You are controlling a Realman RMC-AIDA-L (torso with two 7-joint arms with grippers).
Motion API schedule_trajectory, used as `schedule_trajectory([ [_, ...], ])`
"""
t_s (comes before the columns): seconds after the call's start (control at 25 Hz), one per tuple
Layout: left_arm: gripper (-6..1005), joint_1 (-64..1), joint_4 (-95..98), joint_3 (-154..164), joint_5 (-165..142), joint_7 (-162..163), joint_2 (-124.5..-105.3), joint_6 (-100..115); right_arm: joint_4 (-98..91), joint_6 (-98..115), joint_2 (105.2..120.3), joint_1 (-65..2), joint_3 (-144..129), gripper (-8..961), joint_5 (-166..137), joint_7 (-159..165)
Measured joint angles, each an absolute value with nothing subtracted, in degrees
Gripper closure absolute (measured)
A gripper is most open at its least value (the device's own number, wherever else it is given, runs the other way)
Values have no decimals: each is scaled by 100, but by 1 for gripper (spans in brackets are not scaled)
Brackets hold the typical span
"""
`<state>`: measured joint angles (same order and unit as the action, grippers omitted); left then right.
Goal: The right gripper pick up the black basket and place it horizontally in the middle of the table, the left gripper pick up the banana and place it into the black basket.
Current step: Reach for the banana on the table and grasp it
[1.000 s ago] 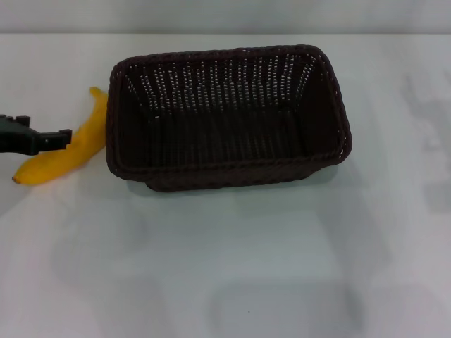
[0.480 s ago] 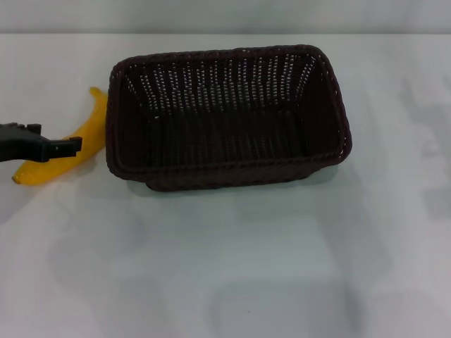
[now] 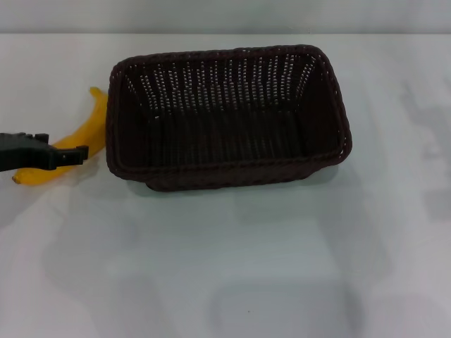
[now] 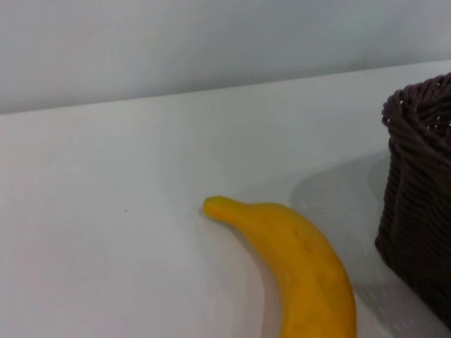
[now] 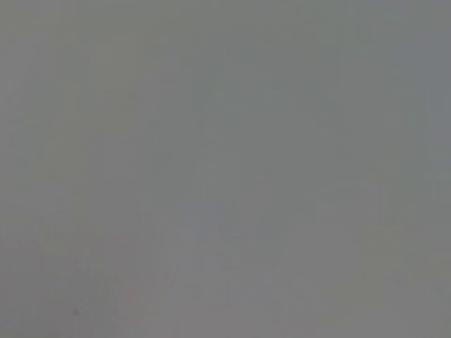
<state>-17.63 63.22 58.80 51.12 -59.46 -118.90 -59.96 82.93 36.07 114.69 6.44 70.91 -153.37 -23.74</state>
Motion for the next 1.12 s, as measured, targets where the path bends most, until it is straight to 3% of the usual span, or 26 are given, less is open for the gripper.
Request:
schedule_trajectory([
  [1.12,159,-1971,5752,5853,5068,-5965,-11865,-5644,8356,3489,11470,598,7125,218,-15337,-2351],
])
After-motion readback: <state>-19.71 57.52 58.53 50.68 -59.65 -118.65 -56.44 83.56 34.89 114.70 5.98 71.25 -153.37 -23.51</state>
